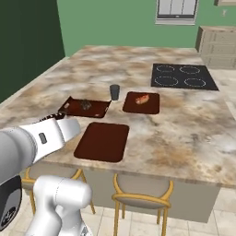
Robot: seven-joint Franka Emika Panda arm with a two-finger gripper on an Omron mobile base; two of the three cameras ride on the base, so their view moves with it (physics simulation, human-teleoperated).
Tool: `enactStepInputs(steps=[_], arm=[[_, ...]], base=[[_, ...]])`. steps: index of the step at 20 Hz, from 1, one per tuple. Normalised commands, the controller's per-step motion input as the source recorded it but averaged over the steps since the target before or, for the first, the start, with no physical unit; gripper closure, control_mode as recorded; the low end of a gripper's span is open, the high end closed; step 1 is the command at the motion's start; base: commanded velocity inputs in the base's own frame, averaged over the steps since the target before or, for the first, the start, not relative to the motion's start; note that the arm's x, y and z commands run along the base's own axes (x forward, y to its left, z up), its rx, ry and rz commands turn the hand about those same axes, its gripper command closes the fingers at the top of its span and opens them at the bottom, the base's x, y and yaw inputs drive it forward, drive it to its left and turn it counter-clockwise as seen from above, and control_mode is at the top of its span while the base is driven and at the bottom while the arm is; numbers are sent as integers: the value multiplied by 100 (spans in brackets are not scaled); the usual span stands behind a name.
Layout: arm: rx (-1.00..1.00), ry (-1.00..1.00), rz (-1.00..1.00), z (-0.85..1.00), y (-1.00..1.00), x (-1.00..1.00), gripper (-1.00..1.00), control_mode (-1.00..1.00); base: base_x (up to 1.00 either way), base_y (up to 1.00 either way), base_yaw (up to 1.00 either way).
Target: Take the cakes from the fridge and place them on the empty tray on the dining counter.
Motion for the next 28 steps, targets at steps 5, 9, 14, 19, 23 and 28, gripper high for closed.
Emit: enactStepInputs(steps=[5, 9, 14, 19, 23, 28], arm=[[0, 0, 0, 0, 0, 0, 100, 100], [0, 0, 0, 0, 0, 0, 100, 100], [0, 0, 0, 0, 0, 0, 100, 100], [0, 0, 0, 0, 0, 0, 100, 100], [0, 0, 0, 0, 0, 0, 100, 100], [0, 0, 0, 0, 0, 0, 100, 100]], base=[[100, 4, 5], [100, 3, 14], [91, 0, 9], [61, 3, 7], [71, 8, 24], [74, 14, 29]])
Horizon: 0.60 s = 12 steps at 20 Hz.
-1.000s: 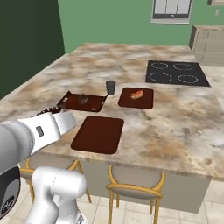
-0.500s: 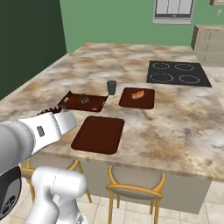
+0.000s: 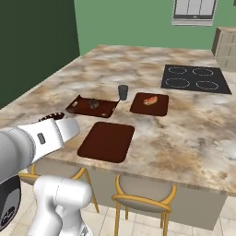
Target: Take the cakes from the fridge and place them on the empty tray on the dining counter.
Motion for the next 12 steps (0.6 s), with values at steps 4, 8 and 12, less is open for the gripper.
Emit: enactStepInputs(steps=[4, 8, 12], arm=[[0, 0, 0, 0, 0, 0, 100, 100], [0, 6, 9, -11, 16, 61, 100, -100], [0, 2, 0, -13, 19, 74, 100, -100]], base=[[69, 8, 24], [0, 0, 0], [0, 0, 0]])
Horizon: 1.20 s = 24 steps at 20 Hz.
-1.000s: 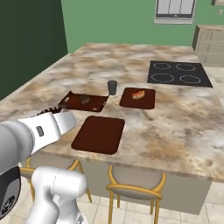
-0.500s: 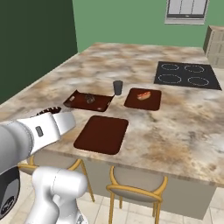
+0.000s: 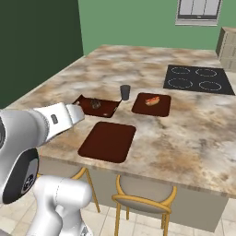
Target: Take the cakes from the fridge and place them on the empty tray on the dining counter.
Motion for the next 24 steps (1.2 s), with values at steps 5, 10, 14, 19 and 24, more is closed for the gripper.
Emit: enactStepInputs(steps=[5, 10, 14, 19, 24], arm=[[0, 5, 0, -14, 13, 67, 100, -100], [11, 9, 0, -23, 0, 46, 100, -100], [15, 13, 2, -34, 0, 37, 100, -100], [15, 8, 13, -35, 0, 32, 100, -100], [2, 3, 11, -24, 0, 31, 100, -100]], base=[[0, 0, 0], [0, 0, 0], [0, 0, 0], [0, 0, 0], [0, 0, 0]])
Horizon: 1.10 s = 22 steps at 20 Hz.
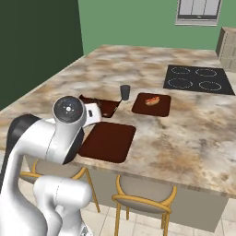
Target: Take the cakes from the fridge and place them on the empty tray on the dining counter.
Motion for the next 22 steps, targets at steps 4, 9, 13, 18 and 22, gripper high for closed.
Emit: enactStepInputs(steps=[4, 9, 13, 18, 22], arm=[[-1, 6, 3, -20, 8, 43, 100, -100], [-8, 7, 0, -29, 2, 49, 100, -100], [-6, 7, 0, -43, 0, 48, 100, -100], [0, 1, 0, -51, 0, 50, 100, -100], [0, -1, 0, -42, 0, 51, 100, -100]], base=[[0, 0, 0], [0, 0, 0], [0, 0, 0], [0, 0, 0], [0, 0, 0]])
